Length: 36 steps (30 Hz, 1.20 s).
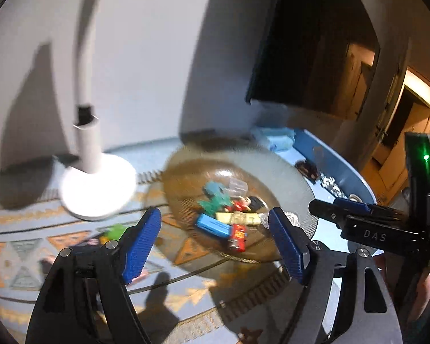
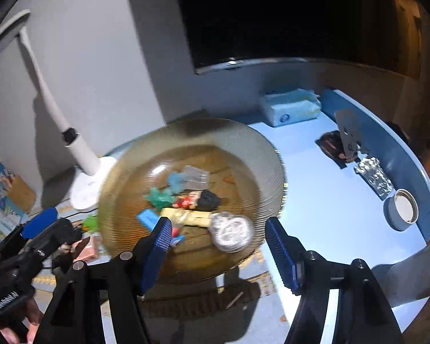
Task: Organize rigid objects
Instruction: 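Move both grippers back toward the remaining pile, then grasp the black-and-white figurine with the left gripper while the right gripper grasps the pink carton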
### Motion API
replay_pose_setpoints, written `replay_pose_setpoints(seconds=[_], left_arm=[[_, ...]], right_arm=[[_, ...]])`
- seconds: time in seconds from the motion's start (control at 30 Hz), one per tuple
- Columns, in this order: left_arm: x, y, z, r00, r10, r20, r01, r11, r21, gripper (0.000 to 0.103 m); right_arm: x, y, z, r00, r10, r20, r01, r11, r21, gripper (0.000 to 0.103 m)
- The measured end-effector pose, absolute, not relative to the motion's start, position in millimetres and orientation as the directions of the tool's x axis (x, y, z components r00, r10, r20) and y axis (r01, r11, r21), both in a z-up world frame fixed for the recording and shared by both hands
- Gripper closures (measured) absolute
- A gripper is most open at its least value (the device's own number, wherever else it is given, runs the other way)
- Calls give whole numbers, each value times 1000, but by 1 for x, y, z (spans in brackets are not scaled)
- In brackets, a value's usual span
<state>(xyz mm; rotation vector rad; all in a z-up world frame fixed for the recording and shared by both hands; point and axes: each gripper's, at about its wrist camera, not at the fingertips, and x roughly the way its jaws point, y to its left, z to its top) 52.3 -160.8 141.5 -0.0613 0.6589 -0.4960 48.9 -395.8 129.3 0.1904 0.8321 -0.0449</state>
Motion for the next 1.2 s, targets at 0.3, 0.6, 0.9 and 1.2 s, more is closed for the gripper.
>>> replay_pose_setpoints(seconds=[0.3, 0.6, 0.9, 1.2], left_arm=[[0, -68, 184, 807, -340, -482, 306, 940, -150, 24], [-27, 37, 140, 850, -108, -516, 11, 982, -188, 5], [-5, 65, 38, 728, 28, -685, -110, 991, -76, 5], [4, 27, 40, 687, -126, -716, 146, 989, -34, 5]], right_arm=[[15, -319, 159, 718, 171, -675, -81, 983, 162, 37], [-2, -238, 101, 631, 333, -701, -277, 940, 198, 36], [6, -204, 15, 539, 359, -762, -329, 922, 202, 36], [18, -205, 10, 494, 344, -798, -309, 928, 209, 36]])
